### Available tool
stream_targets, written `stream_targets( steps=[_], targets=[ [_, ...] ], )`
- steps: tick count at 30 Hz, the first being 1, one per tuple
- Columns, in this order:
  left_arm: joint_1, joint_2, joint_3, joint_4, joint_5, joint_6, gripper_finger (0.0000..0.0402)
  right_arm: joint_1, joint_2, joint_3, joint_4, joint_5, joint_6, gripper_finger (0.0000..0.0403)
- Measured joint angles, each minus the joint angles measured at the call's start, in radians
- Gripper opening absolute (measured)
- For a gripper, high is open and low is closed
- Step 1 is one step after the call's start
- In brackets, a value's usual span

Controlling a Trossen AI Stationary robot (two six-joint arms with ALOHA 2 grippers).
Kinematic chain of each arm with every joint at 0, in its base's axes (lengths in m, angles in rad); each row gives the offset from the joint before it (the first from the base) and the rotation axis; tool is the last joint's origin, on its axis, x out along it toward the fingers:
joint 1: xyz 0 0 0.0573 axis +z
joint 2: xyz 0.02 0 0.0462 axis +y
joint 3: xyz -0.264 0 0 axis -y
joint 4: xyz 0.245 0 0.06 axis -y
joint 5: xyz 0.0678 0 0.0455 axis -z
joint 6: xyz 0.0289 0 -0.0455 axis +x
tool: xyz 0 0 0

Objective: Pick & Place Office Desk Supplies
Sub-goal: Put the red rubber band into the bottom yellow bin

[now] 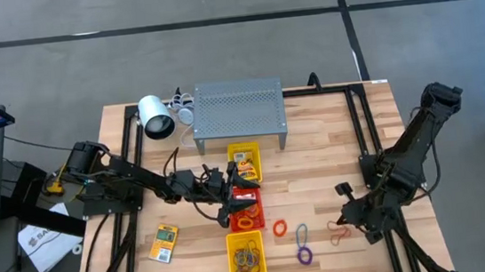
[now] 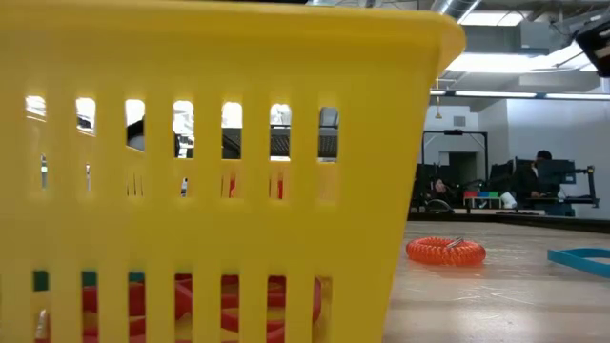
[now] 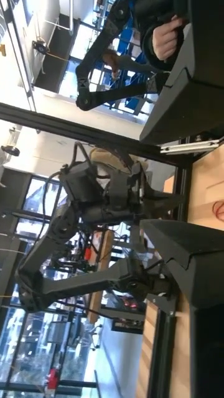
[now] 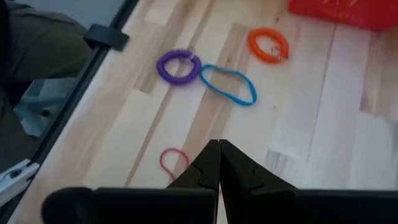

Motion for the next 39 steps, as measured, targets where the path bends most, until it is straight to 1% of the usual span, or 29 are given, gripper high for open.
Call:
stream_targets(
  steps=[7, 12, 17, 24, 28, 31, 39],
  targets=[
    [-0.003, 0.0, 0.0, -0.022, 0.0, -0.011, 0.0205, -0.025, 0.002, 0.0, -0.016, -0.075, 0.008, 0.0001],
    [-0.003, 0.0, 0.0, -0.026, 0.0, -0.009, 0.0205, -0.029, 0.02, 0.0, 0.006, -0.211, 0.022, 0.0019],
    [-0.003, 0.0, 0.0, -0.029, 0.0, -0.009, 0.0205, -0.063, 0.078, 0.0, -0.006, -0.304, 0.076, 0.0067],
    [-0.003, 0.0, 0.0, -0.034, 0.0, -0.009, 0.0205, -0.144, 0.204, 0.0, -0.006, -0.421, 0.086, 0.0168],
    [-0.003, 0.0, 0.0, -0.049, 0.0, -0.009, 0.0205, -0.168, 0.274, 0.0, -0.005, -0.441, 0.084, 0.0219],
    [-0.003, 0.0, 0.0, -0.05, 0.0, -0.008, 0.0205, -0.168, 0.32, 0.0, 0.001, -0.443, 0.079, 0.024],
    [-0.003, 0.0, 0.0, -0.059, 0.0, -0.008, 0.0205, -0.164, 0.436, 0.001, 0.039, -0.424, 0.078, 0.0242]
  ],
)
